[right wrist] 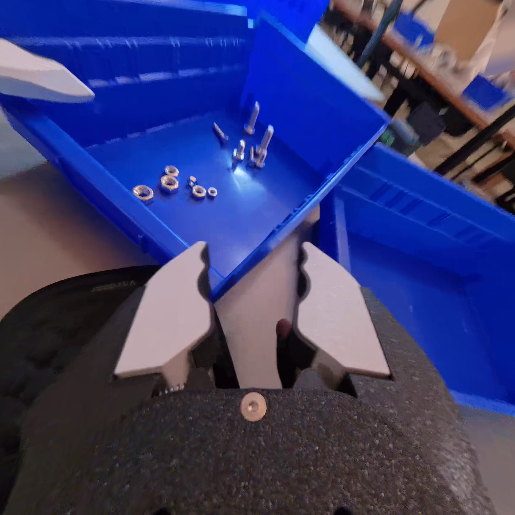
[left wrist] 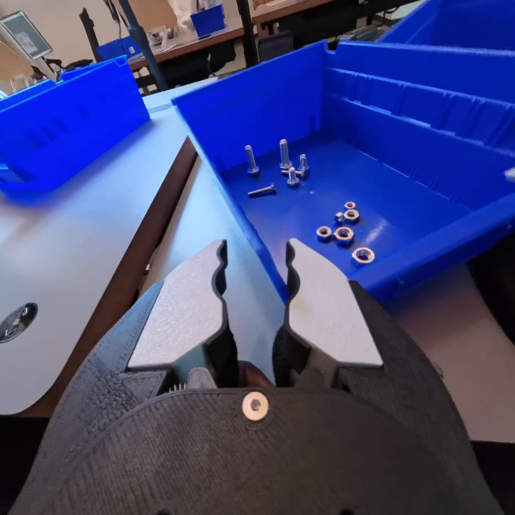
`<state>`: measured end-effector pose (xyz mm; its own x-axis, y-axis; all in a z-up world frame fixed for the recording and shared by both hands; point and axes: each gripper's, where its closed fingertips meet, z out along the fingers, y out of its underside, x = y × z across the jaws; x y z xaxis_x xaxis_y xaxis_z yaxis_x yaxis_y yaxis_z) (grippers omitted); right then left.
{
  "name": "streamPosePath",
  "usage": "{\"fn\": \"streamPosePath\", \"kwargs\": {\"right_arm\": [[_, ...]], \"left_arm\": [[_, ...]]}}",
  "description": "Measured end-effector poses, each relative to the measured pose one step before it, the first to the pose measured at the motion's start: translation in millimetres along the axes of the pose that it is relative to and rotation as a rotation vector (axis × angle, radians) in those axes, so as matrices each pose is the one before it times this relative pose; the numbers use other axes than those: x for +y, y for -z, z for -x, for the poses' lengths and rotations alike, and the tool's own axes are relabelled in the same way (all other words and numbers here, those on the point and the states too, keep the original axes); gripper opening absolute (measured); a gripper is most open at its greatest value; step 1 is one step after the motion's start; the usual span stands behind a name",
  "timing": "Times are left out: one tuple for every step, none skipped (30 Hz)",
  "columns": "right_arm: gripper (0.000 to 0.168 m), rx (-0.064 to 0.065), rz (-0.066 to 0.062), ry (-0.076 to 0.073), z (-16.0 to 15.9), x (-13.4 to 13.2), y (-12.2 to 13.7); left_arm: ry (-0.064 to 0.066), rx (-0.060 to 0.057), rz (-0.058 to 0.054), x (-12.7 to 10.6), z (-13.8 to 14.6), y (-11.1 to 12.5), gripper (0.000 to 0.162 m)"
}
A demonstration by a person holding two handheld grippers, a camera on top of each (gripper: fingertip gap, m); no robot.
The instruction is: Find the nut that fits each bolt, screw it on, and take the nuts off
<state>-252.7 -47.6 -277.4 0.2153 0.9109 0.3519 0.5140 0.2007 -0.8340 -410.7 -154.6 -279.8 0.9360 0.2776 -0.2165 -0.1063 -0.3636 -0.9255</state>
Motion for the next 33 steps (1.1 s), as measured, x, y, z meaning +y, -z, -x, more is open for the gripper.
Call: {"fn": "streamPosePath", "kwargs": {"right_arm": [[0.066,0.0062,-0.0561,0.0121,-2.94,-5.35,9.53],[0.070,0.0193,-0.0533,0.0138,-4.96,-5.83,9.74],[0.073,0.0277,-0.0460,0.0117,-6.92,-6.39,9.57],[0.073,0.0489,-0.0365,0.0032,-11.38,-5.93,9.44],[0.074,0.0778,-0.0310,-0.0067,-17.44,-4.92,9.14],[0.074,0.0982,-0.0239,-0.0113,-22.57,-2.65,7.61],[0.074,0.0994,-0.0096,-0.0141,-24.45,0.98,4.86],[0.075,0.0738,0.0104,-0.0195,-21.04,4.77,0.90],[0.080,0.0327,0.0343,-0.0239,-13.84,8.50,-2.78],[0.084,0.0030,0.0563,-0.0211,-7.30,11.41,-4.87],[0.091,-0.0079,0.0628,-0.0098,-3.27,11.64,-5.71],[0.095,-0.0024,0.0529,0.0046,-1.80,10.00,-5.49],[0.096,0.0052,0.0374,0.0154,-1.38,8.00,-4.27],[0.093,0.0105,0.0270,0.0145,-1.68,6.52,-2.59],[0.093,0.0109,0.0151,0.0017,-2.20,4.83,-0.54],[0.088,0.0032,0.0040,-0.0129,-2.14,3.16,1.72],[0.083,0.0050,0.0067,-0.0113,-3.29,3.54,2.86],[0.080,0.0152,0.0079,-0.0013,-5.57,4.42,3.96],[0.077,0.0208,0.0056,0.0054,-7.55,5.26,4.93],[0.075,0.0230,0.0060,0.0044,-9.23,6.57,5.68],[0.072,0.0231,0.0099,-0.0019,-10.86,8.46,6.02],[0.071,0.0240,0.0161,-0.0083,-12.89,10.45,6.19],[0.070,0.0271,0.0192,-0.0150,-15.05,11.87,5.92],[0.068,0.0289,0.0208,-0.0200,-16.95,12.55,5.14],[0.068,0.0272,0.0241,-0.0228,-17.58,12.94,3.92],[0.067,0.0185,0.0236,-0.0230,-16.27,12.20,2.74],[0.066,0.0084,0.0124,-0.0280,-13.66,9.23,2.37],[0.067,-0.0028,0.0070,-0.0302,-9.74,6.57,2.42],[0.069,-0.0151,0.0022,-0.0250,-5.30,3.84,2.38],[0.070,-0.0213,-0.0015,-0.0186,-1.99,1.97,1.93],[0.070,-0.0211,-0.0016,-0.0150,-0.16,0.72,1.26],[0.070,-0.0165,-0.0018,-0.0135,0.23,-0.13,0.57],[0.070,-0.0127,-0.0009,-0.0090,0.26,-0.86,0.19]], "left_arm": [[0.0113,-0.0013,0.0002,-0.43,1.58,1.30,0.045],[0.0046,-0.0026,0.0023,-0.37,1.03,1.02,0.048],[-0.0045,-0.0073,0.0034,-0.20,0.72,0.92,0.050],[-0.0124,-0.0160,0.0031,-0.48,1.38,0.67,0.052],[-0.0150,-0.0186,0.0005,-1.36,1.48,0.90,0.053],[-0.0095,-0.0226,-0.0096,-3.37,1.89,1.92,0.054],[-0.0008,-0.0276,-0.0267,-6.28,2.55,3.03,0.054],[0.0018,-0.0243,-0.0424,-9.19,2.41,4.04,0.054],[0.0036,-0.0242,-0.0499,-11.08,2.34,4.12,0.054],[0.0043,-0.0213,-0.0493,-12.02,1.65,3.97,0.054],[0.0024,-0.0078,-0.0418,-11.85,-0.81,3.26,0.053],[0.0005,0.0056,-0.0323,-11.30,-3.70,2.31,0.053],[-0.0014,0.0152,-0.0247,-10.18,-5.99,1.62,0.053],[-0.0016,0.0185,-0.0238,-10.00,-7.40,1.20,0.053],[-0.0025,0.0228,-0.0259,-9.85,-8.74,0.87,0.053],[-0.0030,0.0266,-0.0237,-9.12,-10.01,0.33,0.053],[-0.0008,0.0302,-0.0198,-7.85,-11.14,-0.34,0.054],[-0.0003,0.0356,-0.0149,-6.36,-12.22,-1.08,0.054],[0.0018,0.0395,-0.0104,-5.10,-13.17,-1.75,0.053],[0.0084,0.0406,-0.0086,-4.24,-13.45,-2.24,0.053],[0.0110,0.0455,-0.0085,-3.61,-14.50,-2.59,0.053],[0.0130,0.0459,-0.0073,-2.75,-14.68,-2.87,0.053],[0.0165,0.0455,-0.0054,-1.84,-14.64,-3.31,0.053],[0.0176,0.0470,-0.0026,-0.90,-14.72,-3.95,0.053],[0.0181,0.0455,0.0006,0.13,-14.17,-4.67,0.053],[0.0188,0.0411,0.0024,0.84,-13.17,-5.47,0.053],[0.0189,0.0359,0.0053,1.89,-11.98,-6.53,0.053],[0.0237,0.0299,0.0098,2.67,-10.96,-7.62,0.053],[0.0278,0.0342,0.0148,3.37,-11.75,-8.84,0.054],[0.0249,0.0374,0.0193,3.89,-12.24,-10.13,0.055],[0.0183,0.0212,0.0260,4.98,-9.34,-11.42,0.056],[0.0163,0.0034,0.0248,4.49,-6.27,-12.13,0.056],[0.0149,0.0037,0.0132,2.71,-5.75,-12.42,0.057]]}}
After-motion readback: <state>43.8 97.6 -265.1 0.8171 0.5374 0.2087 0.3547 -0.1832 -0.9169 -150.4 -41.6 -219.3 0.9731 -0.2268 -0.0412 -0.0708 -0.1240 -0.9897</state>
